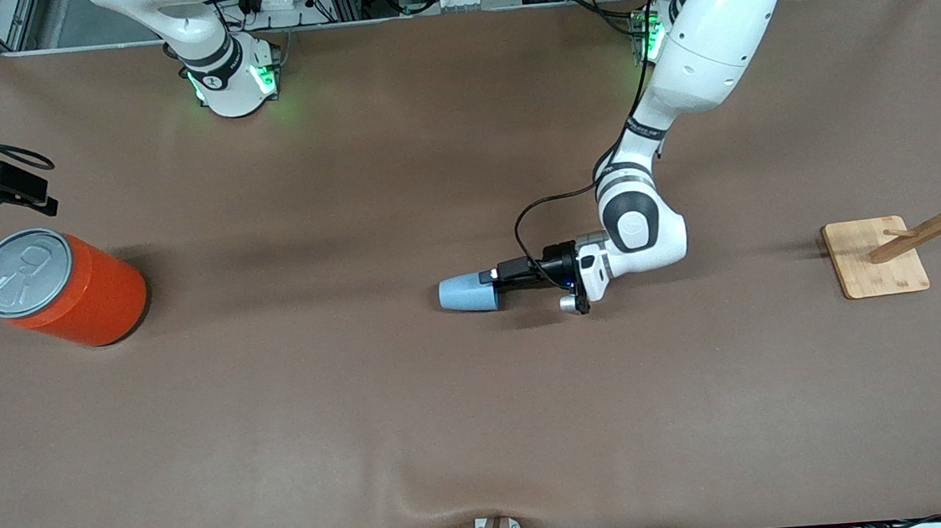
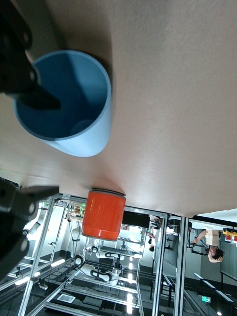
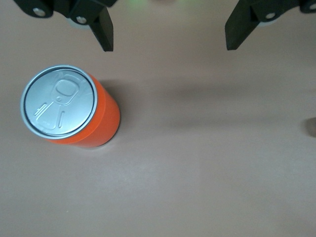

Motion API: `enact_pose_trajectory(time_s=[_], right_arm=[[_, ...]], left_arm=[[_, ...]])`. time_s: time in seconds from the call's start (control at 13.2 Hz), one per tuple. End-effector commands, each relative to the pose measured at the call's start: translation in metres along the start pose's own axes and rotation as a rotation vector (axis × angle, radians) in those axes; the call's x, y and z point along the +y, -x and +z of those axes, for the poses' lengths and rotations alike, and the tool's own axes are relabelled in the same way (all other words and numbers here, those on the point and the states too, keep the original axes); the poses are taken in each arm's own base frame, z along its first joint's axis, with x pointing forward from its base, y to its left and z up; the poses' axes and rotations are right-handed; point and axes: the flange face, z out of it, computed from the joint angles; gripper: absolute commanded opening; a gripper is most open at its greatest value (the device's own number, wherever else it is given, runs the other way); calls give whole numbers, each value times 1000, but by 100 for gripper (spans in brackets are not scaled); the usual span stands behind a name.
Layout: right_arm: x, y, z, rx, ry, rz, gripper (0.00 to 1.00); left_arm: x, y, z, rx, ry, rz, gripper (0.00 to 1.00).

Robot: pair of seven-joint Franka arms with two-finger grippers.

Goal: Flip cup
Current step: 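Lift the cup with the left gripper and carry it toward the wooden stand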

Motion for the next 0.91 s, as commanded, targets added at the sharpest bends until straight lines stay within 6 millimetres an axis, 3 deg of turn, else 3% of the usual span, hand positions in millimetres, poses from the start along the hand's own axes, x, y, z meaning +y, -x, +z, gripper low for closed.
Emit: enact_pose_trajectory(time_s=[0.0,0.08,0.3,0.53,0.83], right_arm=[[9,9,-5,37,21,-30,100],[11,9,-4,37,10,-23,100],[7,11,-7,37,-38,17,100],[6,14,-10,21,-49,60,100],[9,16,-19,33,-51,70,100]], left_arm=[[-1,-3,11,26,2,11,24],[-1,-4,11,35,-10,14,1],[5,-8,8,47,-8,5,0],[24,-21,-10,72,0,11,0],[106,-43,-63,116,-5,-80,0]])
